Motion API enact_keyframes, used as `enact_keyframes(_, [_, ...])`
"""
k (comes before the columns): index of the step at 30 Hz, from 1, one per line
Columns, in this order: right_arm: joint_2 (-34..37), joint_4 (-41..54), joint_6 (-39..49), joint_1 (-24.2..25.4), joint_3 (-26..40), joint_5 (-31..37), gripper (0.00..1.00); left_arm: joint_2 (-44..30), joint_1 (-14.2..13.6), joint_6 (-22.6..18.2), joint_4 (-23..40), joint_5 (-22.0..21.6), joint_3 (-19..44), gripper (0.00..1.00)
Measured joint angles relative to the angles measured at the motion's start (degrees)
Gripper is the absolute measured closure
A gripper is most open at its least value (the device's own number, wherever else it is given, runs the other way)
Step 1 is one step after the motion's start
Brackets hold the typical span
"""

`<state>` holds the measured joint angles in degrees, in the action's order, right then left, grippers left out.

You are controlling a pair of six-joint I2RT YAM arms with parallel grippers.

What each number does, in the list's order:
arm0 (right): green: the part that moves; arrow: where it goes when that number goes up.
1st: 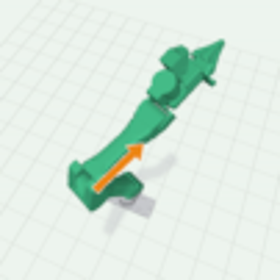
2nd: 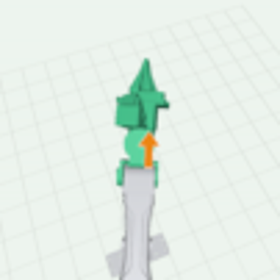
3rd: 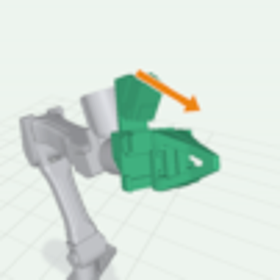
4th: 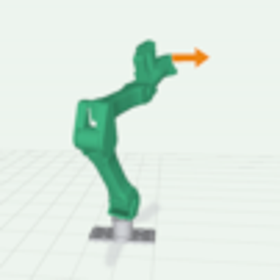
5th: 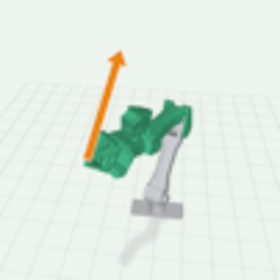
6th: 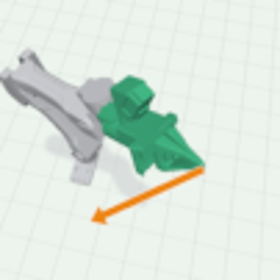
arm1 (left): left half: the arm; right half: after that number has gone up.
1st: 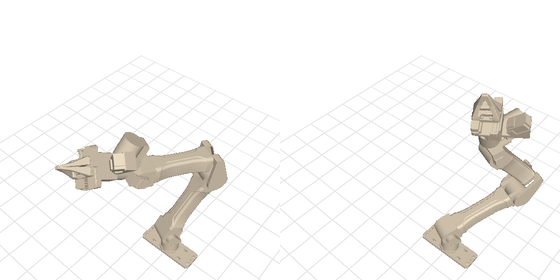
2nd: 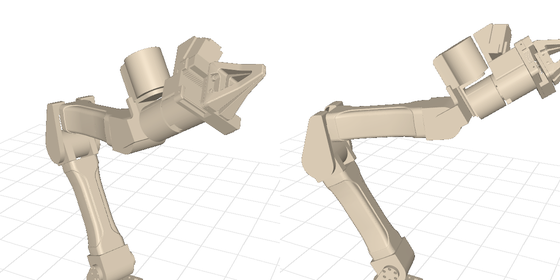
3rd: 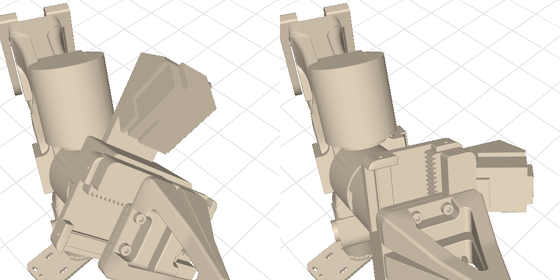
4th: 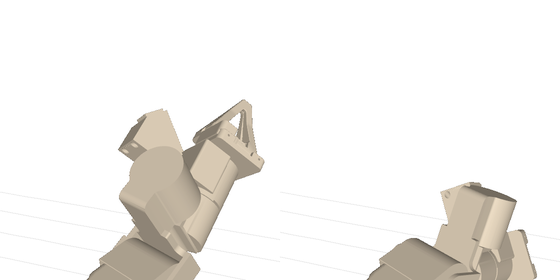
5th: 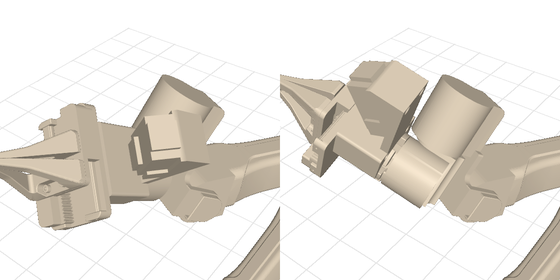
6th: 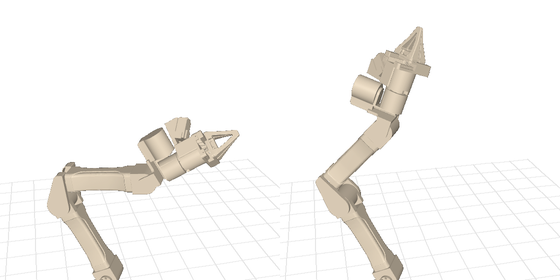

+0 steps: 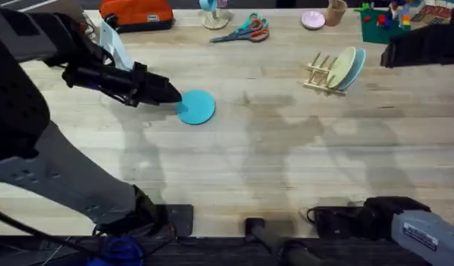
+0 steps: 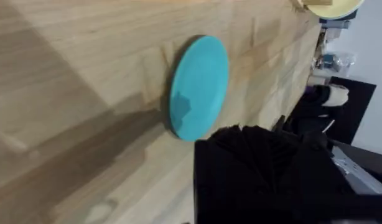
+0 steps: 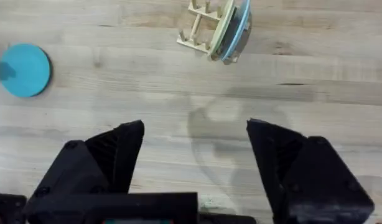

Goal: Pick up the plates from the table one by one and place each into a slot on the dish rack.

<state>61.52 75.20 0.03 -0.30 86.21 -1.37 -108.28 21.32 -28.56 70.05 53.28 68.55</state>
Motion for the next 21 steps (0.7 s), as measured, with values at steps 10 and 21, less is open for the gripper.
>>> enact_keyframes(10, [0.0, 0.0, 0.0, 0.0, 0.0, 0.0, 0.007, -6.2, 0.0, -0.2, -6.1, -0.4, -1.7, 0.960])
enact_keyframes(21, [0.0, 0.0, 0.0, 0.0, 0.0, 0.0, 0.007, -11.1, 0.2, -0.2, -8.0, 2.6, -1.9, 0.960])
